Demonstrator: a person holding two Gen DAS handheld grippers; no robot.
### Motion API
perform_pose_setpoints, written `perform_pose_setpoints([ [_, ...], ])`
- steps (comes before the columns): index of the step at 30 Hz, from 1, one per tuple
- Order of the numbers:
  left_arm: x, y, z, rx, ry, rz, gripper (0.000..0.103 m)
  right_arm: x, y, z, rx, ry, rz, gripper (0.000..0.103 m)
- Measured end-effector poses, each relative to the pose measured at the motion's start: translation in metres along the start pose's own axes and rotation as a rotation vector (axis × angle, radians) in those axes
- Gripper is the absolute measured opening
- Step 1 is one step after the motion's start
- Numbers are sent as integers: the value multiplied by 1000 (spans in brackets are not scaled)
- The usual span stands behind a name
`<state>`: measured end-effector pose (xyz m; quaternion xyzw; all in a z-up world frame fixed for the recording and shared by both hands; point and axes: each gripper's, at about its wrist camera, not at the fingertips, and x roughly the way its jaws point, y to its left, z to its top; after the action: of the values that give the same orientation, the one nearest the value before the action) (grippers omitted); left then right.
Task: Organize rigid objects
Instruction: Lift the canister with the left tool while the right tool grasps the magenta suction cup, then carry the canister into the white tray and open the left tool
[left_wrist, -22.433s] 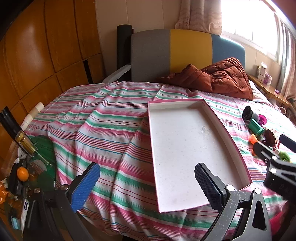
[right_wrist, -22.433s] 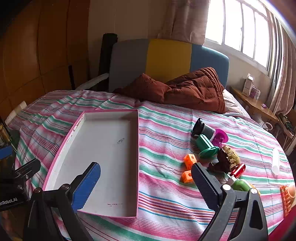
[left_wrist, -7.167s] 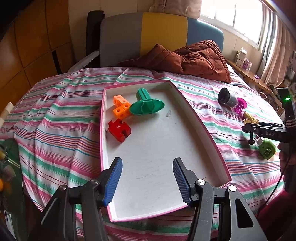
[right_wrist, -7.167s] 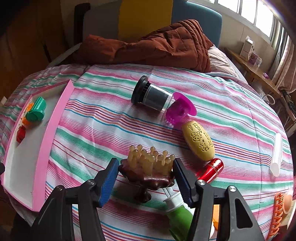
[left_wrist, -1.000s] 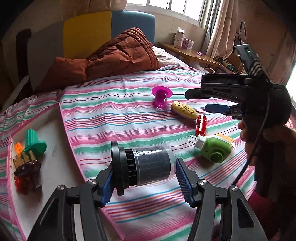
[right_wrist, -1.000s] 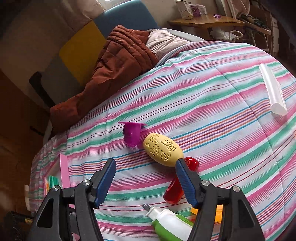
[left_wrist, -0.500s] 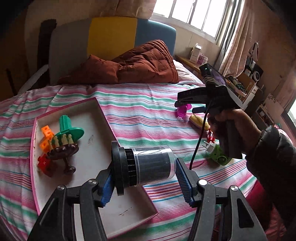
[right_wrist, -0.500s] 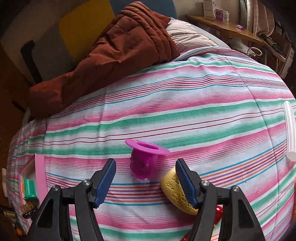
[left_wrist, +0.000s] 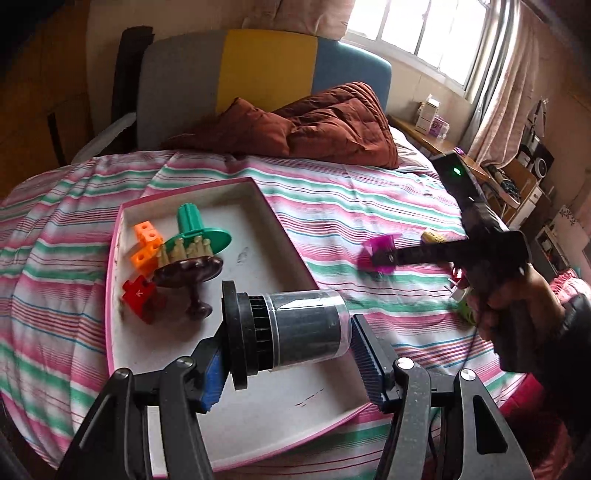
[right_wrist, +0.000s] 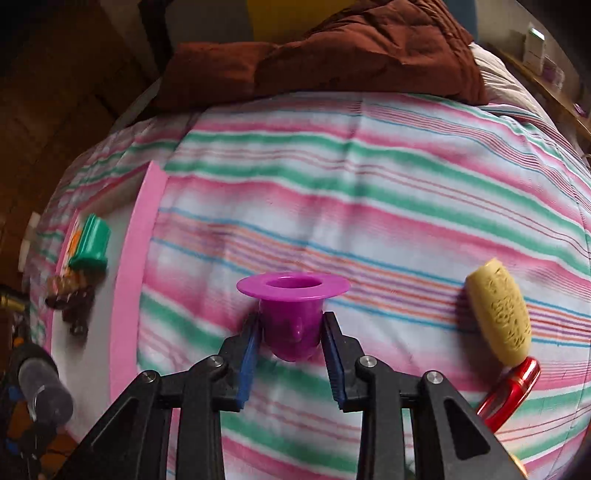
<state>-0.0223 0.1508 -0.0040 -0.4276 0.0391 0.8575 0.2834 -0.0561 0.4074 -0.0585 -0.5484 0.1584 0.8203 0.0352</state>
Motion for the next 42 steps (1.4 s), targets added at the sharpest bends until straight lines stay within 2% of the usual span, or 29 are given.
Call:
perform_pose_setpoints([
  [3,-3,6,-5,-12,-1,24,61,2,16,-23,-48,42,22,31],
  [6,-8,12,-10,-18,-7,58,61,0,22,-36,-90,-15,-13,31],
  [10,-16,21,-17,-30,-17,94,61,-1,10,-37,-26,-39,36,31],
  [15,-21,28,-26,-33,-17,125,61,0,16,-38,-87,-69,13,31],
  [26,-25,41,-41,-59,6,146,61,1,19,-35,-92,-83,-2,31],
  [30,-23,47,-44,-80,20,135,61,1,21,-35,-96,-80,-9,31],
  [36,-19,60,-39,-148,42,69,61,2,28,-35,-130,-78,-47,30],
  [42,-9,65,-10,-203,41,-12,61,2,29,-34,-138,-68,-59,30],
])
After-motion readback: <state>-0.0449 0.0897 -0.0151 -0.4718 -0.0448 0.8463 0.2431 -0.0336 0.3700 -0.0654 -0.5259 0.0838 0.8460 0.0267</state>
